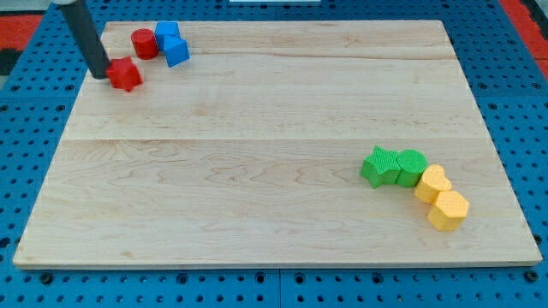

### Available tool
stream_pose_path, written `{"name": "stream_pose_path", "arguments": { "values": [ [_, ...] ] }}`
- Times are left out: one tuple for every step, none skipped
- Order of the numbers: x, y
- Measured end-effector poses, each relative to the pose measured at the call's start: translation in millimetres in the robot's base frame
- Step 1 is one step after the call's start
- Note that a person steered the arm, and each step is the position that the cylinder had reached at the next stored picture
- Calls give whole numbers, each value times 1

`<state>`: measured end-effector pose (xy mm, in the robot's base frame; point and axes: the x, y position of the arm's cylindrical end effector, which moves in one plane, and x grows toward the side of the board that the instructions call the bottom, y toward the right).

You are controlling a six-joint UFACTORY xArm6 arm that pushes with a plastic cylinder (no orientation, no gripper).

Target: Push blue cube a bit right

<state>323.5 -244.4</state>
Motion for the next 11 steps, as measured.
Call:
{"name": "stream_pose_path", "arguments": {
  "values": [
    [4, 34],
    [-3, 60],
    [-11, 14],
    [-39, -16],
    [-77, -16],
    [-113, -16],
    [-126, 0],
    [-119, 25],
    [-119, 46],
    [-119, 70],
    [-121, 79]
  ]
}}
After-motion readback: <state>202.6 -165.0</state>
